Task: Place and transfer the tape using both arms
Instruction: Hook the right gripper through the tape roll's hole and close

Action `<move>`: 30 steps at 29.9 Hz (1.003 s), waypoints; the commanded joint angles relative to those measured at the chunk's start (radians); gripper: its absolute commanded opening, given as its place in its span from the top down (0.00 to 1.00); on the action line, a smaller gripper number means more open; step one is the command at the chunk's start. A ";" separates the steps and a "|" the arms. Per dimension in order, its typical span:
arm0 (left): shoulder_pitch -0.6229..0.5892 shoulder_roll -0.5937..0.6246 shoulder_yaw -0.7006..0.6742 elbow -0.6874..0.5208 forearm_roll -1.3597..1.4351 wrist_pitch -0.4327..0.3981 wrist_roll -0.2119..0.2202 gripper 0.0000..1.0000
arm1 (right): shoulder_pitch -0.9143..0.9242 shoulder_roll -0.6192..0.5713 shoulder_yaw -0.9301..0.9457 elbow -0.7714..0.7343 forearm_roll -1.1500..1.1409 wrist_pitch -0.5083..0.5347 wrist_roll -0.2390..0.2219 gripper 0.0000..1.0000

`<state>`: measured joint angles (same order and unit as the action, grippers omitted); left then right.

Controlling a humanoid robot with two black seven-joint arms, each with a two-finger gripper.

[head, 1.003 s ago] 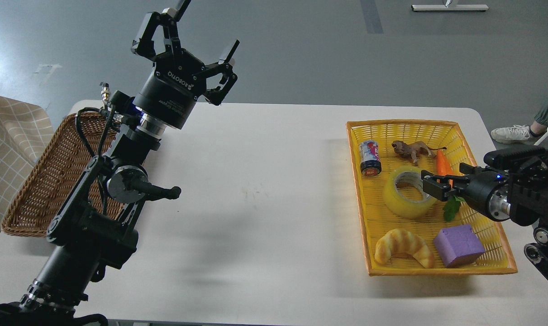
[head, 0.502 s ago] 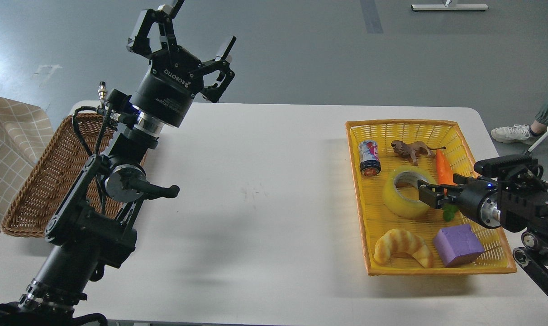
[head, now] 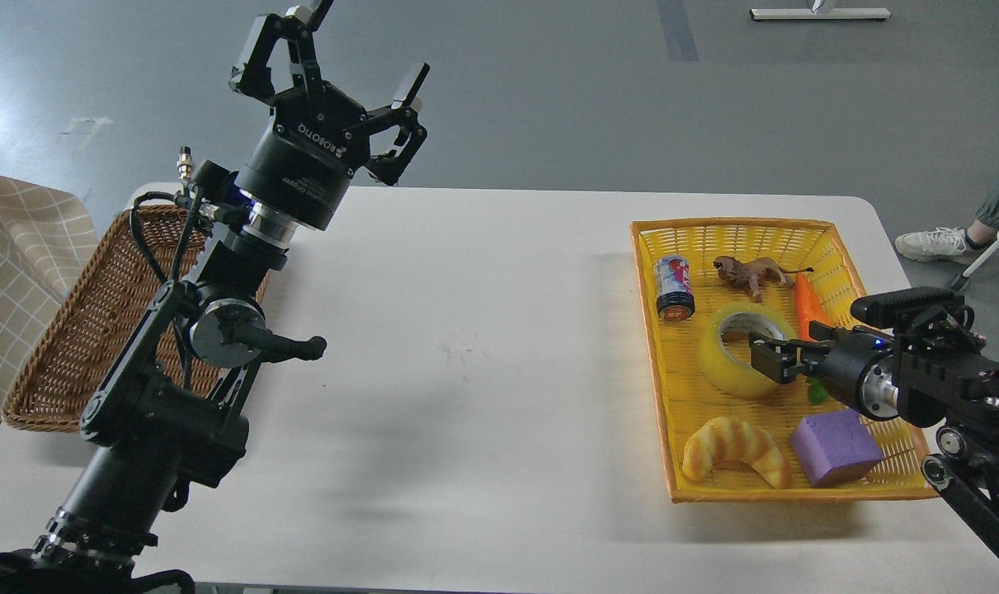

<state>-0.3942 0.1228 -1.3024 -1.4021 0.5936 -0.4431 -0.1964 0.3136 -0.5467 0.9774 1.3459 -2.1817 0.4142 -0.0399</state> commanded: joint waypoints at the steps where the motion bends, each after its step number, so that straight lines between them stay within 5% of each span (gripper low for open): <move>1: -0.002 0.000 0.000 0.000 0.000 0.000 0.000 0.02 | -0.001 -0.001 0.000 -0.005 0.000 0.001 0.000 0.20; 15: -0.003 0.006 0.000 0.000 0.000 0.003 0.000 0.02 | -0.021 0.001 0.000 -0.013 0.000 0.003 -0.002 0.21; 21: -0.003 0.009 0.000 0.000 0.000 0.004 0.000 0.02 | -0.034 0.002 0.000 -0.010 0.000 0.003 -0.002 0.43; 30: -0.003 0.011 -0.003 0.000 0.000 0.006 0.000 0.02 | -0.047 0.016 0.001 -0.008 0.000 -0.003 -0.002 0.50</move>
<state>-0.3968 0.1322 -1.3034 -1.4021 0.5936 -0.4373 -0.1964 0.2686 -0.5339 0.9798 1.3372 -2.1816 0.4118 -0.0419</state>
